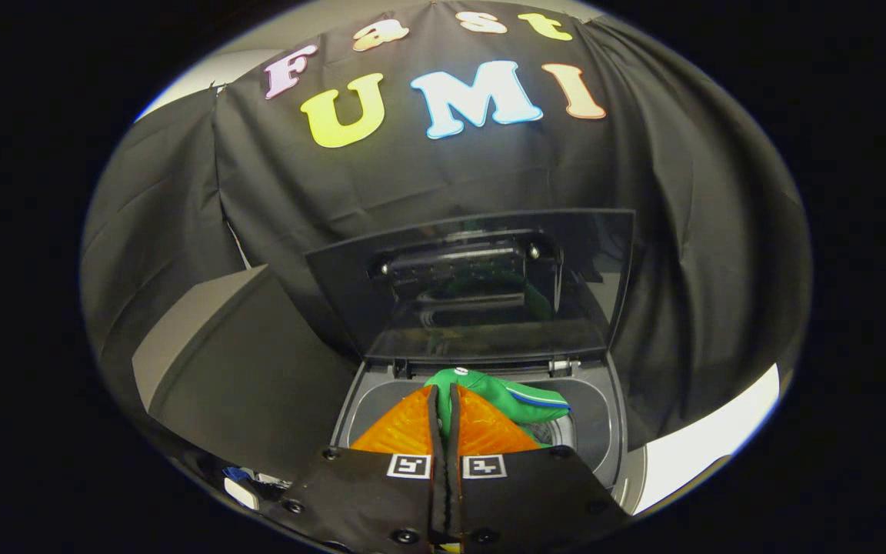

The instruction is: Pull open the drawer, take out the items inside it, and place them on the countertop above the cabinet.

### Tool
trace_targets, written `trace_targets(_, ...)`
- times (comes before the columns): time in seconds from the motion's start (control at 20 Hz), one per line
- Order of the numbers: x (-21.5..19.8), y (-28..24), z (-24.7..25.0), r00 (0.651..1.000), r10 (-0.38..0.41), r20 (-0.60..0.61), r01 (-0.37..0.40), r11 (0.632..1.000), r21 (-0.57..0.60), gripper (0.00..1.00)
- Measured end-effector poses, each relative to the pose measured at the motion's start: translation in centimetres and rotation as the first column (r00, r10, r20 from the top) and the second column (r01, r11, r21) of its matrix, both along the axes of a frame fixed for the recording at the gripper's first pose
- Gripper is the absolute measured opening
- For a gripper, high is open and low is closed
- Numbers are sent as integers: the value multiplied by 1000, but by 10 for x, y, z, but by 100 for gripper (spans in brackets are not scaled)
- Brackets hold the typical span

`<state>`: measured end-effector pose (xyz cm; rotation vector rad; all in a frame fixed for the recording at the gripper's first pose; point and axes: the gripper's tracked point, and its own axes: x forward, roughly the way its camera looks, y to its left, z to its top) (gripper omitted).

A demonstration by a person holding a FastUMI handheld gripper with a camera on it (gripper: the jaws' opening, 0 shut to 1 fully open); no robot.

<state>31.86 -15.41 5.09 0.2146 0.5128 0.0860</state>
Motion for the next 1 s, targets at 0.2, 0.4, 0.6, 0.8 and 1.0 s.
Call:
trace_targets(0.2, 7, -3, -34, 999, -20, -32, 20, 1000, -13, 1)
trace_targets(0.4, 16, -2, -62, 998, -36, -55, 34, 999, -33, 1)
trace_targets(0.6, 21, 5, -91, 996, -39, -74, 37, 999, -34, 1)
trace_targets(0.8, 36, 10, -117, 994, -54, -92, 50, 998, -40, 1)
trace_targets(1.0, 41, 11, -145, 991, -74, -109, 69, 996, -51, 1)
